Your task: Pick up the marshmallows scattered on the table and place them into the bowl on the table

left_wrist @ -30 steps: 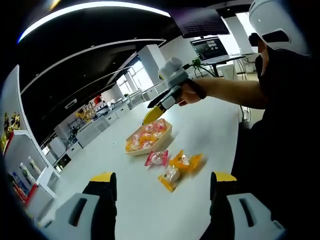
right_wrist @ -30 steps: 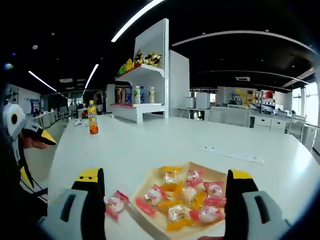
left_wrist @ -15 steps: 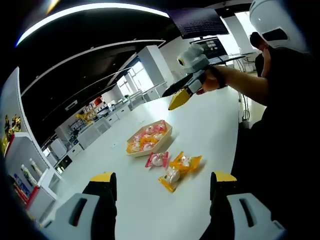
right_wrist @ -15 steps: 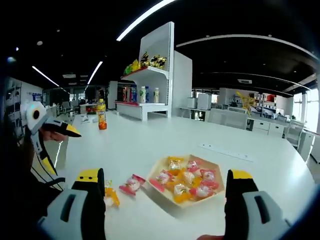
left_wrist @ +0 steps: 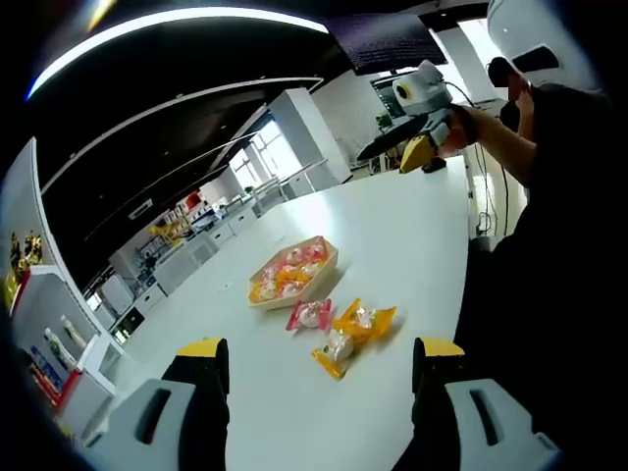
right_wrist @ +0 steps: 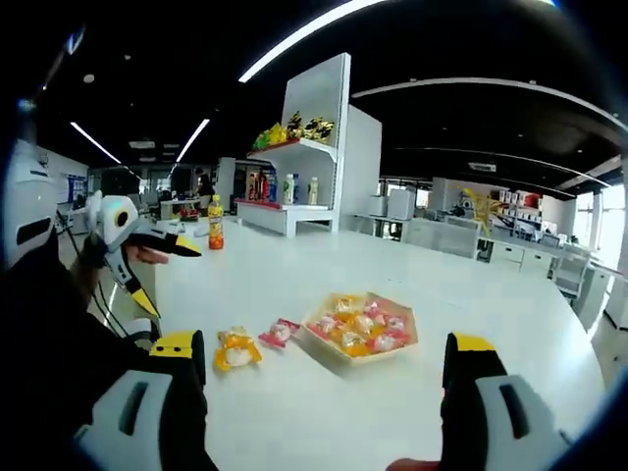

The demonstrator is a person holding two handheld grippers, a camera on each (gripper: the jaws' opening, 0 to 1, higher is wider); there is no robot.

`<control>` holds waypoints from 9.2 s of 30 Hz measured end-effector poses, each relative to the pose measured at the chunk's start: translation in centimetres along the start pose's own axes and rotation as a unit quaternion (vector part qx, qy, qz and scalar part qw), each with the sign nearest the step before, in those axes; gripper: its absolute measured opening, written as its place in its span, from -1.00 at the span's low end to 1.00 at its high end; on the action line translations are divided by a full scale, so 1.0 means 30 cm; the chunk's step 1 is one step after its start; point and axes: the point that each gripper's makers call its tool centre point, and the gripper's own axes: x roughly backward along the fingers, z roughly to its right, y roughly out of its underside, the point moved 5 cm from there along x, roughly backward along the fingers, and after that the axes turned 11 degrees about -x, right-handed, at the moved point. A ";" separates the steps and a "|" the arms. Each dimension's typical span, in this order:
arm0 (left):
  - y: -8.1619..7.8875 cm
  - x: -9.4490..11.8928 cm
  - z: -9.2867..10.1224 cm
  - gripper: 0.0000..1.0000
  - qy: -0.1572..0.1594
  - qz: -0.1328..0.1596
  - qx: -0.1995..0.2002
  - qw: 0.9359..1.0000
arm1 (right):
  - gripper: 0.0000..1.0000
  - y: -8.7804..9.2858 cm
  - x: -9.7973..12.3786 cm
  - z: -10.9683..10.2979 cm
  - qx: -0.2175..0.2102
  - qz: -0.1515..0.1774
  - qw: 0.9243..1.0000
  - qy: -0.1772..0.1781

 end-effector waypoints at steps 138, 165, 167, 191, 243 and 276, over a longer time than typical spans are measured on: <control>-0.011 0.005 -0.023 0.52 0.002 0.032 0.019 0.999 | 0.20 0.399 -0.492 -0.358 0.050 -0.133 0.972 -0.185; -0.055 0.046 -0.082 0.51 -0.016 0.024 -0.002 1.000 | -0.48 0.400 -0.459 -0.318 0.048 -0.131 0.976 -0.168; -0.049 0.049 -0.082 0.51 -0.021 0.019 -0.004 1.000 | -0.50 0.402 -0.444 -0.306 0.038 -0.128 0.978 -0.162; -0.037 0.041 -0.032 0.51 -0.014 0.017 -0.012 1.000 | -0.52 0.247 -0.262 -0.207 -0.003 -0.060 0.991 -0.116; -0.058 0.029 -0.003 0.51 0.000 0.014 -0.016 1.000 | -0.52 0.096 -0.069 -0.124 0.004 -0.011 0.997 -0.077; -0.053 0.023 0.005 0.51 0.006 0.013 -0.015 1.000 | -0.52 0.029 -0.118 -0.039 -0.010 0.023 0.999 -0.047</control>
